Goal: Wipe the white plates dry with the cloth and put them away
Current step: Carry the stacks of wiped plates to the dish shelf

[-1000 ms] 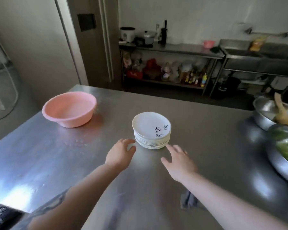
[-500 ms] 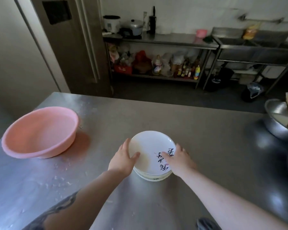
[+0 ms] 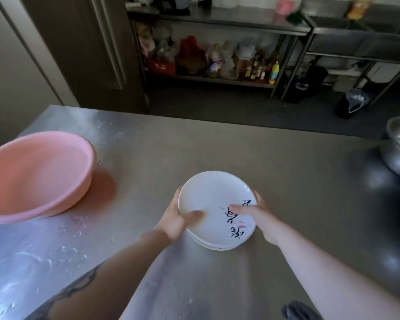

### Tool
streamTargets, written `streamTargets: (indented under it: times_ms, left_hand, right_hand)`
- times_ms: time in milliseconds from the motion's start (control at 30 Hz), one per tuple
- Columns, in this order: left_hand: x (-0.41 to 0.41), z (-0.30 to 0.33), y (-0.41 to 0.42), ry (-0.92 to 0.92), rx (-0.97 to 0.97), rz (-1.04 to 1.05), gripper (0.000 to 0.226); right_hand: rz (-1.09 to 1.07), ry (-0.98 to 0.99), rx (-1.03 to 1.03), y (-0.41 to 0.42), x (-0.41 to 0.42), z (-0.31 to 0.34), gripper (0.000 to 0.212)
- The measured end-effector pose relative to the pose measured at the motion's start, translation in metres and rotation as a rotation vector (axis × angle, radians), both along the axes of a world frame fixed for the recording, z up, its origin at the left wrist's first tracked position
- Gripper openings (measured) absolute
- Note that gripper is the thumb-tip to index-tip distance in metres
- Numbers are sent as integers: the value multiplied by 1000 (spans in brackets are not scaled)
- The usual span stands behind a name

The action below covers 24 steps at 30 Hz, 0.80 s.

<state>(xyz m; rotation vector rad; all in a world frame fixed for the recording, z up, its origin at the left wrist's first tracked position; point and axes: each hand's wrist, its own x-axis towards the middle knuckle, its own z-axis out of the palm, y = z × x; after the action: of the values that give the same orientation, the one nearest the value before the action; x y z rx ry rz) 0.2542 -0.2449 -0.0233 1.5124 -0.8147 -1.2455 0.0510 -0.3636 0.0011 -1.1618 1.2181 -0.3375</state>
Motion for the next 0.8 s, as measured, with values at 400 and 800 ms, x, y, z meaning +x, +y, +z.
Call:
streamTargets:
  times_ms: [400, 800]
  left_hand:
    - [-8, -11, 1, 338, 79, 78, 70]
    - [-14, -4, 11, 385, 24, 190, 84]
  right_hand:
    - [13, -62, 191, 2, -3, 2, 71]
    - [-102, -212, 282, 27, 5, 3, 54]
